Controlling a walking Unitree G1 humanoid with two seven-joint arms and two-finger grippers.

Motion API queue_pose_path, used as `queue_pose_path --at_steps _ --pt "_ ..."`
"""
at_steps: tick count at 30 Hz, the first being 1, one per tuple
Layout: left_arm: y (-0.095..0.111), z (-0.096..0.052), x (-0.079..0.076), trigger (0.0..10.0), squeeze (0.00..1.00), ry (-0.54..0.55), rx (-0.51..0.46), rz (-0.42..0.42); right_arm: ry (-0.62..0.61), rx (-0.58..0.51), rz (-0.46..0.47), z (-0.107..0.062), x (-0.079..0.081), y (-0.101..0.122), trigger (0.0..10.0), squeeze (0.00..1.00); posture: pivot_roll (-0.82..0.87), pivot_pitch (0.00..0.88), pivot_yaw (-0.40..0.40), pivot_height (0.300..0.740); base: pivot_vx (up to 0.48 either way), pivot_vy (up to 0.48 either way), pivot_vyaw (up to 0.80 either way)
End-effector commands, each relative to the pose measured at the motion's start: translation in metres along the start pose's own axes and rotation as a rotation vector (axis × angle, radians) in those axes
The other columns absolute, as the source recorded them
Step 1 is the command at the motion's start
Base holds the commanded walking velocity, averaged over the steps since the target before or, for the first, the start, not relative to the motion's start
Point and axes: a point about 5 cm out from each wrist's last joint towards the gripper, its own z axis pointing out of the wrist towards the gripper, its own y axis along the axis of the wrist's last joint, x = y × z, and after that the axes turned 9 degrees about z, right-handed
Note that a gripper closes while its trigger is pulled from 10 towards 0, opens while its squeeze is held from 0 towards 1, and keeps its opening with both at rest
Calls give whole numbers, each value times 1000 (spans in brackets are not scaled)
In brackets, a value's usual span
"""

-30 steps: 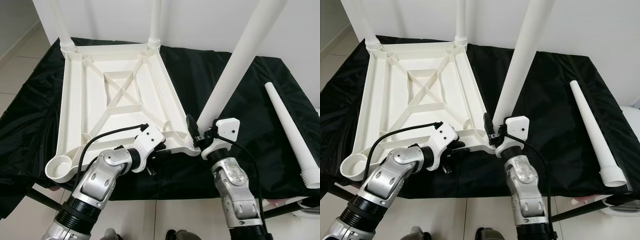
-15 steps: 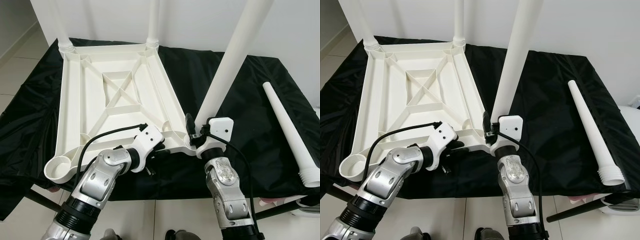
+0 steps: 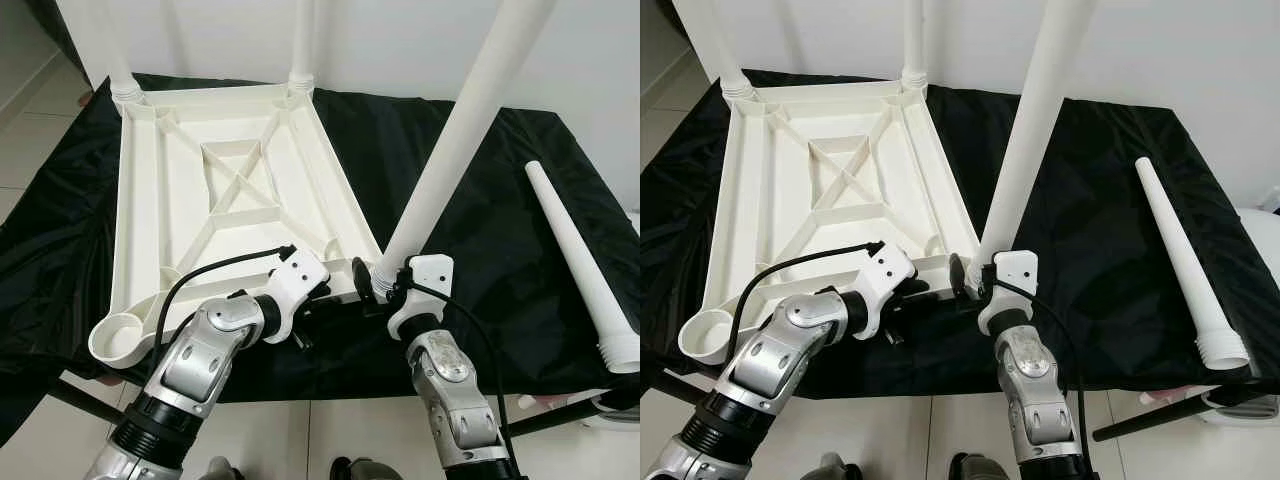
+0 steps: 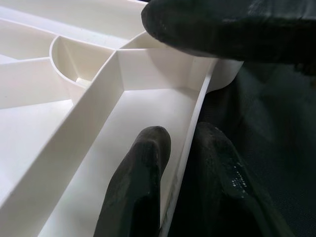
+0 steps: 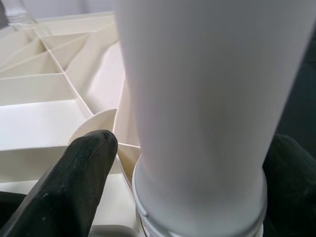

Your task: Building children table

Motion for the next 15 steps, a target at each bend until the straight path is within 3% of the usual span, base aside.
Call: queue_pose_path --at_steps 1,2,8,13,14,15 --pt "2 1 -1 10000 0 25 -9 -11 51 -31 15 2 0 7 10000 1000 -67 117 -49 740 0 0 0" --pt "2 1 -1 10000 0 26 -9 -11 87 -40 19 3 -4 11 10000 0 -68 116 -51 740 0 0 0" --pt "3 2 -1 10000 0 26 -10 -10 209 -60 -21 8 -23 28 10000 0 -70 115 -50 740 0 0 0" --pt "3 2 -1 10000 0 23 -9 -9 287 -54 -39 8 -28 32 10000 0 -71 117 -51 740 0 0 0" --pt "3 2 -1 10000 0 20 -10 -7 416 -15 -44 9 -34 36 10000 0 -73 116 -50 740 0 0 0" --pt "3 2 -1 10000 0 20 -10 -7 416 -15 -44 9 -34 36 10000 0 -73 116 -50 740 0 0 0"
